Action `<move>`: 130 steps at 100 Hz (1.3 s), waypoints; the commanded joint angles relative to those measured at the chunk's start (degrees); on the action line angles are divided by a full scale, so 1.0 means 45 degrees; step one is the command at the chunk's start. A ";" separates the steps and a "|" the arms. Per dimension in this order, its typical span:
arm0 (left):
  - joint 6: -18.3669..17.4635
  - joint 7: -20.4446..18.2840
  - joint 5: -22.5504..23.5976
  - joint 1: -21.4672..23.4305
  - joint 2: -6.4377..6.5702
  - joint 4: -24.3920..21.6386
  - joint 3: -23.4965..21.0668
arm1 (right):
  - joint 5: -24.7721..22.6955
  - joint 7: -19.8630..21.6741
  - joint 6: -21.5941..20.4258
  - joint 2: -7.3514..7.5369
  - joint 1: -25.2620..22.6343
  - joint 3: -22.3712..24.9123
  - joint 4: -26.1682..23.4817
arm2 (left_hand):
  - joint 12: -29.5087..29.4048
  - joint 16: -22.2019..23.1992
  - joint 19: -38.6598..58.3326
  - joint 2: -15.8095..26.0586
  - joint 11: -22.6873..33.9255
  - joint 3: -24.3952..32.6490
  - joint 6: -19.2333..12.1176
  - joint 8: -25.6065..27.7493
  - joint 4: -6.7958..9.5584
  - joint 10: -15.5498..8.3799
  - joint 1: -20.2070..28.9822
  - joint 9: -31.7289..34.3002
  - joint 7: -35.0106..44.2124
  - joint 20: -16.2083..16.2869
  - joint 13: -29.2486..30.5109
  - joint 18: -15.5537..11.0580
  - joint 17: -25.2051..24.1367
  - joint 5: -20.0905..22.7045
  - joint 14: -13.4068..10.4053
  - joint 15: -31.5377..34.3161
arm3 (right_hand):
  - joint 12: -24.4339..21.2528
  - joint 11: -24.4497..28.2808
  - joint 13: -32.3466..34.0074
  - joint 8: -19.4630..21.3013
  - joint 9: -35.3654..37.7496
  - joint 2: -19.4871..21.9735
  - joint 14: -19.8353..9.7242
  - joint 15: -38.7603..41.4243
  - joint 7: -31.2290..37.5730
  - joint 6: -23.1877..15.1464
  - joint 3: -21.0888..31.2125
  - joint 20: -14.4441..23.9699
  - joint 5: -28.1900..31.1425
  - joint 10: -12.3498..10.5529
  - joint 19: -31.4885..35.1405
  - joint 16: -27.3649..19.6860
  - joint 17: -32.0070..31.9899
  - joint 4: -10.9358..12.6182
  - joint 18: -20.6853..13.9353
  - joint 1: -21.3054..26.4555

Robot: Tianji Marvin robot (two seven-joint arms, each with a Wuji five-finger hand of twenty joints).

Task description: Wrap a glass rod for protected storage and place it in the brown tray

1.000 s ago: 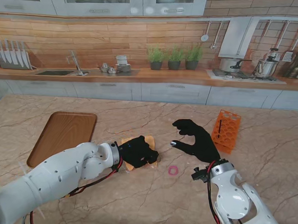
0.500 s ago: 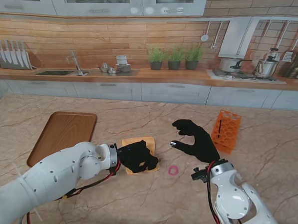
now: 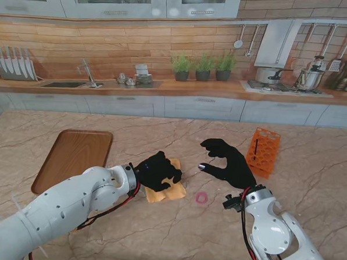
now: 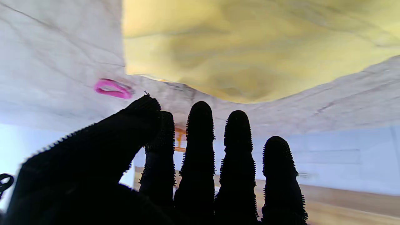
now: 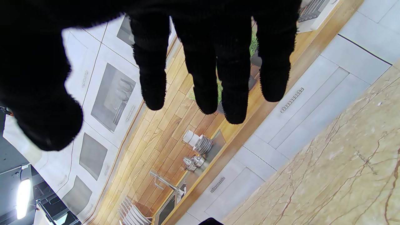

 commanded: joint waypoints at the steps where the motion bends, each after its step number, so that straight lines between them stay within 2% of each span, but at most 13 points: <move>1: 0.0073 -0.0127 -0.0212 -0.0051 -0.0090 0.0000 0.0076 | -0.0021 -0.0013 -0.0048 -0.0054 -0.0059 -0.0017 -0.0060 | -0.1105 -0.0085 -0.0137 0.0433 0.0581 -0.0411 0.0441 -0.0149 -0.0071 0.0306 -0.0351 -0.0736 -0.0709 -0.0232 -0.0543 0.0179 -0.0401 -0.0322 0.0244 -0.0200 | 0.0147 -0.0078 -0.0021 -0.0004 0.0180 0.0274 -0.0043 0.0061 -0.0162 -0.0275 0.0096 0.0237 0.0169 -0.0059 0.0189 0.0169 0.0022 0.0345 0.0065 -0.0581; 8: 0.0791 -0.0247 -0.0282 -0.0187 -0.0148 0.0038 0.0283 | -0.0015 -0.0009 -0.0048 -0.0053 -0.0066 -0.0010 -0.0066 | -0.1979 -0.0220 -0.0432 0.0983 0.0380 -0.0712 0.0804 -0.0311 0.0138 0.0520 -0.0761 -0.1258 -0.1557 -0.0410 -0.0980 0.0163 -0.0641 -0.0396 0.0353 -0.0499 | 0.0145 -0.0084 -0.0028 -0.0004 0.0165 0.0278 -0.0044 0.0057 -0.0160 -0.0276 0.0097 0.0238 0.0173 -0.0066 0.0186 0.0168 0.0017 0.0345 0.0062 -0.0584; 23: 0.2077 -0.0677 -0.0626 -0.0653 -0.0347 0.0348 0.0968 | -0.0020 -0.0033 -0.0045 -0.0059 -0.0073 0.0007 -0.0071 | -0.2400 -0.0446 -0.0769 0.1667 -0.0175 -0.1252 0.1271 -0.0388 0.0420 0.0818 -0.1175 -0.1775 -0.2561 -0.0581 -0.1499 0.0198 -0.0903 -0.0270 0.0498 -0.0965 | 0.0144 -0.0086 -0.0025 -0.0003 0.0171 0.0280 -0.0023 0.0055 -0.0158 -0.0265 0.0097 0.0239 0.0174 -0.0053 0.0180 0.0167 0.0010 0.0345 0.0071 -0.0584; 28: 0.2488 -0.0947 -0.0929 -0.0761 -0.0443 0.0425 0.1163 | -0.0027 -0.0044 -0.0038 -0.0061 -0.0072 0.0010 -0.0071 | -0.2507 -0.0527 -0.0915 0.2047 -0.0360 -0.1441 0.1511 -0.0455 0.0655 0.0912 -0.1368 -0.2054 -0.3042 -0.0644 -0.1791 0.0128 -0.1041 -0.0314 0.0527 -0.1149 | 0.0146 -0.0083 -0.0027 -0.0006 0.0180 0.0268 -0.0032 0.0052 -0.0163 -0.0261 0.0096 0.0241 0.0175 -0.0042 0.0183 0.0166 0.0022 0.0344 0.0068 -0.0578; 33: 0.2755 -0.1172 -0.1238 -0.0875 -0.0544 0.0528 0.1353 | -0.0028 -0.0050 -0.0025 -0.0062 -0.0072 0.0014 -0.0072 | -0.2577 -0.0590 -0.0992 0.2236 -0.0519 -0.1524 0.1634 -0.0465 0.0735 0.0986 -0.1494 -0.2333 -0.3227 -0.0668 -0.2060 0.0120 -0.1133 -0.0413 0.0512 -0.1309 | 0.0144 -0.0088 -0.0040 -0.0007 0.0174 0.0276 -0.0024 0.0047 -0.0169 -0.0258 0.0094 0.0241 0.0162 -0.0045 0.0179 0.0164 0.0014 0.0344 0.0060 -0.0588; 38: 0.2985 -0.1297 -0.1475 -0.0989 -0.0652 0.0657 0.1557 | -0.0029 -0.0058 -0.0013 -0.0064 -0.0071 0.0016 -0.0074 | -0.2667 -0.0680 -0.1103 0.2564 -0.0662 -0.1744 0.1837 -0.0414 0.1089 0.1054 -0.1655 -0.2525 -0.3608 -0.0681 -0.2271 0.0100 -0.1210 -0.0458 0.0524 -0.1501 | 0.0142 -0.0092 -0.0017 -0.0007 0.0168 0.0273 -0.0039 0.0056 -0.0167 -0.0268 0.0100 0.0242 0.0174 -0.0049 0.0178 0.0168 0.0015 0.0346 0.0049 -0.0574; 47: 0.3246 -0.1571 -0.1754 -0.1250 -0.0788 0.0853 0.1961 | -0.0033 -0.0064 -0.0004 -0.0065 -0.0070 0.0024 -0.0072 | -0.2824 -0.0836 -0.1308 0.2686 -0.0941 -0.2094 0.1982 -0.0494 0.1157 0.1076 -0.1669 -0.2837 -0.4059 -0.0726 -0.2576 -0.0003 -0.1351 -0.0576 0.0451 -0.1823 | 0.0145 -0.0087 -0.0019 -0.0008 0.0179 0.0265 -0.0046 0.0053 -0.0169 -0.0271 0.0088 0.0244 0.0176 -0.0058 0.0180 0.0167 0.0023 0.0342 0.0053 -0.0592; 67: 0.3046 -0.1925 -0.2362 -0.1793 -0.1122 0.1452 0.2735 | -0.0027 -0.0057 0.0022 -0.0065 -0.0067 0.0030 -0.0074 | -0.3393 -0.1180 -0.1625 0.2697 -0.1624 -0.2225 0.1839 -0.0568 0.1153 0.0928 -0.1603 -0.2934 -0.4354 -0.0788 -0.2807 -0.0042 -0.1515 -0.0576 0.0250 -0.2410 | 0.0146 -0.0087 -0.0026 -0.0004 0.0179 0.0278 -0.0029 0.0051 -0.0163 -0.0282 0.0099 0.0248 0.0176 -0.0048 0.0176 0.0168 0.0019 0.0347 0.0055 -0.0585; 87: 0.2097 -0.1817 -0.2485 -0.1990 -0.1258 0.1752 0.3077 | -0.0029 -0.0070 0.0027 -0.0069 -0.0055 0.0037 -0.0058 | -0.3516 -0.1251 -0.1794 0.2646 -0.1657 -0.2155 0.1517 -0.0480 0.1159 0.0832 -0.1553 -0.2888 -0.4209 -0.0823 -0.2782 -0.0047 -0.1561 -0.0442 0.0145 -0.2521 | 0.0147 -0.0087 -0.0023 -0.0001 0.0174 0.0272 -0.0046 0.0054 -0.0159 -0.0271 0.0095 0.0252 0.0172 -0.0050 0.0175 0.0170 0.0016 0.0344 0.0063 -0.0591; 107: 0.1746 -0.2027 -0.2363 -0.1948 -0.1073 0.1471 0.3112 | -0.0025 -0.0063 0.0027 -0.0068 -0.0046 0.0036 -0.0047 | -0.3582 -0.1283 -0.1899 0.2614 -0.1704 -0.2123 0.1336 -0.0394 0.1088 0.0889 -0.1571 -0.2948 -0.4080 -0.0835 -0.2805 -0.0012 -0.1604 -0.0287 0.0149 -0.2607 | 0.0148 -0.0085 -0.0019 -0.0006 0.0172 0.0283 -0.0044 0.0057 -0.0170 -0.0252 0.0098 0.0254 0.0164 -0.0055 0.0173 0.0172 0.0020 0.0345 0.0057 -0.0593; 130: 0.1940 -0.1724 -0.1923 -0.1580 -0.0854 0.1002 0.2522 | -0.0018 -0.0047 0.0018 -0.0065 -0.0033 0.0023 -0.0023 | -0.3660 -0.1280 -0.2051 0.2662 -0.1822 -0.2264 0.1146 -0.0358 0.1009 0.0989 -0.1530 -0.3262 -0.4099 -0.0859 -0.2924 -0.0054 -0.1654 -0.0317 0.0133 -0.2693 | 0.0147 -0.0087 -0.0022 -0.0004 0.0175 0.0276 -0.0039 0.0058 -0.0165 -0.0279 0.0099 0.0257 0.0177 -0.0042 0.0172 0.0171 0.0021 0.0345 0.0059 -0.0585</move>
